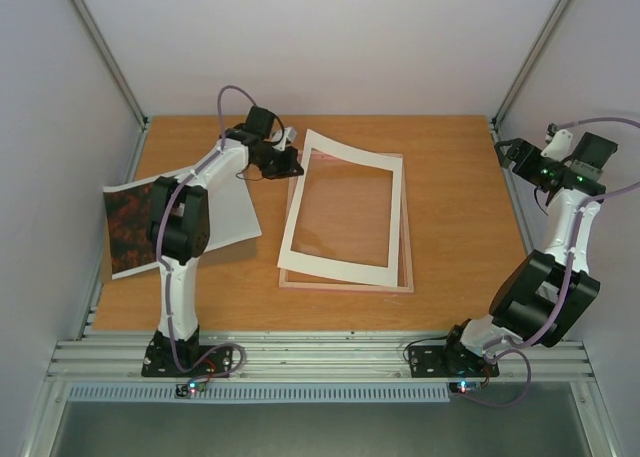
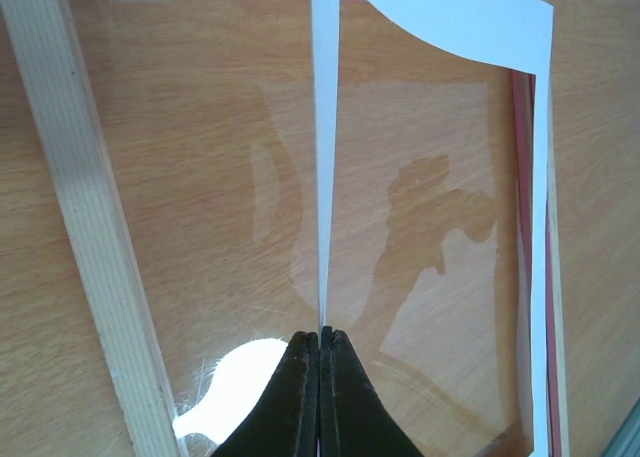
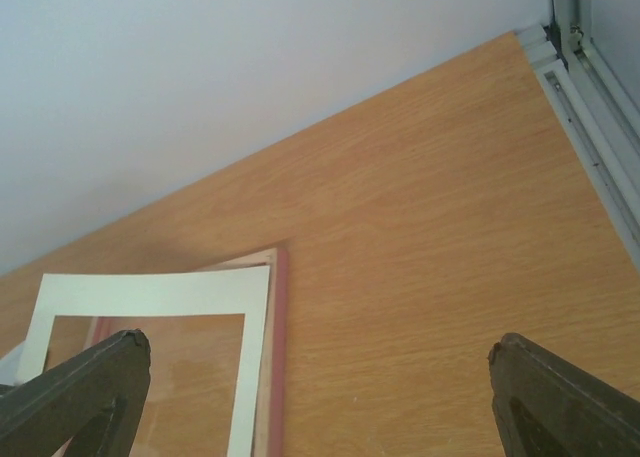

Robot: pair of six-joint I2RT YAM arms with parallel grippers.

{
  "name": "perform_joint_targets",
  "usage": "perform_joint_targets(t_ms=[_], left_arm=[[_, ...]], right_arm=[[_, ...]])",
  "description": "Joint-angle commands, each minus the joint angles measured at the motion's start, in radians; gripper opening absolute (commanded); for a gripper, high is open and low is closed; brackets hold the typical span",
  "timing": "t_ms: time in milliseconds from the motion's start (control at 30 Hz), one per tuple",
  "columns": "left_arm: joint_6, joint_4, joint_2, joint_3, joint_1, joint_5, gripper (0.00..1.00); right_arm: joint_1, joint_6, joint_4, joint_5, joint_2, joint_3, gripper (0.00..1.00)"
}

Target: Put the photo into the frame

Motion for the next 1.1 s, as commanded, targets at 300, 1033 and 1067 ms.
perform_joint_targets(t_ms=[300, 1033, 1067], left_arm=[[-0.159, 0.071, -0.012, -0.079, 0.013, -0.019, 0.0], [-0.157, 0.066, -0.007, -0.129, -0.003, -0.016, 0.0], [-0.152, 0.062, -0.013, -0.135, -0.001, -0.019, 0.0]], right_arm=[[0.028, -0.028, -0.041, -0.007, -0.05, -0.004, 0.93], [0.062, -0.052, -0.07, -0.001, -0.068, -0.03, 0.94], [0.062, -0.053, -0.069, -0.001, -0.069, -0.03, 0.94]])
